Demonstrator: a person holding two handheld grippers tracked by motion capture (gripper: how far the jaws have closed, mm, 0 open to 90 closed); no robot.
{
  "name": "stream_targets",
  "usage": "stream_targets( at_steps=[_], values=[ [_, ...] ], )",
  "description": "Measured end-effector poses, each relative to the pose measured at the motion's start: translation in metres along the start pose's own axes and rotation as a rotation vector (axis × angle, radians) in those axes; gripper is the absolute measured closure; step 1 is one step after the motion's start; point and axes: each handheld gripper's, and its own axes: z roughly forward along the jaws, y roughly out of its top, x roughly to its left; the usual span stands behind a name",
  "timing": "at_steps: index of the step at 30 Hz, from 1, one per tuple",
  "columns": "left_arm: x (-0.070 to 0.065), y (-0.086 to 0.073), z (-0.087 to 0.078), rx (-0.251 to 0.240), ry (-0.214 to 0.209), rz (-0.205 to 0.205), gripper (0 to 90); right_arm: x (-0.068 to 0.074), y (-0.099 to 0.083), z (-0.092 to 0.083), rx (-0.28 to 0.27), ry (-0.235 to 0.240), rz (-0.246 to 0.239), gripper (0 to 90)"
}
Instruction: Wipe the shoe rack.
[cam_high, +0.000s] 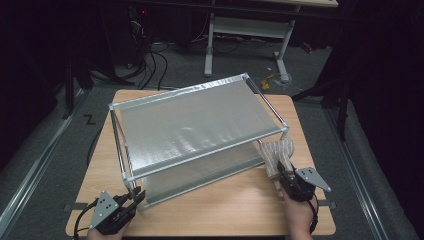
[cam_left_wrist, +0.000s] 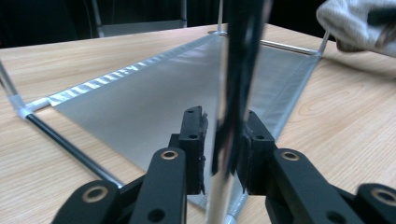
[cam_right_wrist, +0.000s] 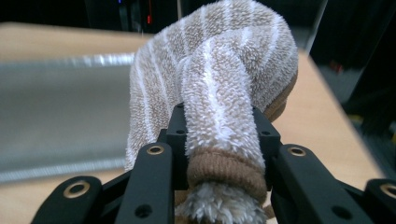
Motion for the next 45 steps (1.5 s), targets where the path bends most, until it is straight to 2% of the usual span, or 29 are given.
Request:
stream_targets(
  at_steps=[4,7,11,13,16,19,21,24,27,29,33,38,40,43,45],
  values=[
    [0.003,0.000,-0.002,0.003,0.016,0.008,76.9,-0.001,-0.011,0.008,0.090,0.015,-0.011,68.8],
    [0.010,-0.002,-0.005,-0.001,0.046,-0.008,77.8,-0.002,-0.019,0.009,0.146,0.026,-0.009,68.7],
    [0.025,-0.004,-0.012,-0.004,0.115,-0.035,79.1,-0.009,-0.023,0.003,0.162,0.008,-0.002,68.8],
    [0.032,-0.004,-0.014,-0.006,0.146,-0.047,79.2,-0.014,-0.022,0.000,0.151,-0.021,0.010,68.9],
    [0.035,-0.005,-0.016,-0.006,0.163,-0.050,79.2,-0.019,-0.020,-0.004,0.118,-0.067,0.022,69.0],
    [0.036,-0.005,-0.016,-0.005,0.168,-0.050,79.2,-0.018,-0.014,-0.002,0.086,-0.079,0.022,69.1],
    [0.036,-0.005,-0.016,-0.003,0.171,-0.045,79.2,-0.017,-0.010,0.004,0.081,-0.055,0.033,69.2],
    [0.036,-0.005,-0.016,-0.001,0.176,-0.045,79.2,-0.011,-0.007,0.018,0.107,-0.015,0.027,69.6],
    [0.037,-0.005,-0.017,-0.002,0.181,-0.047,79.2,-0.007,-0.004,0.025,0.111,0.004,0.017,69.7],
    [0.038,-0.006,-0.017,-0.003,0.184,-0.052,79.2,-0.007,0.002,0.027,0.091,0.005,0.019,69.7],
    [0.039,-0.006,-0.018,-0.003,0.187,-0.057,79.1,-0.006,0.021,0.020,0.012,0.017,0.024,69.7],
    [0.040,-0.006,-0.017,-0.001,0.186,-0.060,79.0,-0.006,0.053,0.000,-0.116,0.014,0.036,69.7],
    [0.039,-0.006,-0.018,-0.001,0.186,-0.060,79.0,-0.008,0.063,-0.003,-0.144,0.014,0.049,69.6],
    [0.040,-0.006,-0.017,-0.002,0.183,-0.061,79.0,-0.008,0.070,0.003,-0.133,0.021,0.058,69.6],
    [0.040,-0.006,-0.017,0.000,0.182,-0.061,79.0,-0.007,0.068,0.012,-0.081,0.043,0.051,69.6]
  ],
)
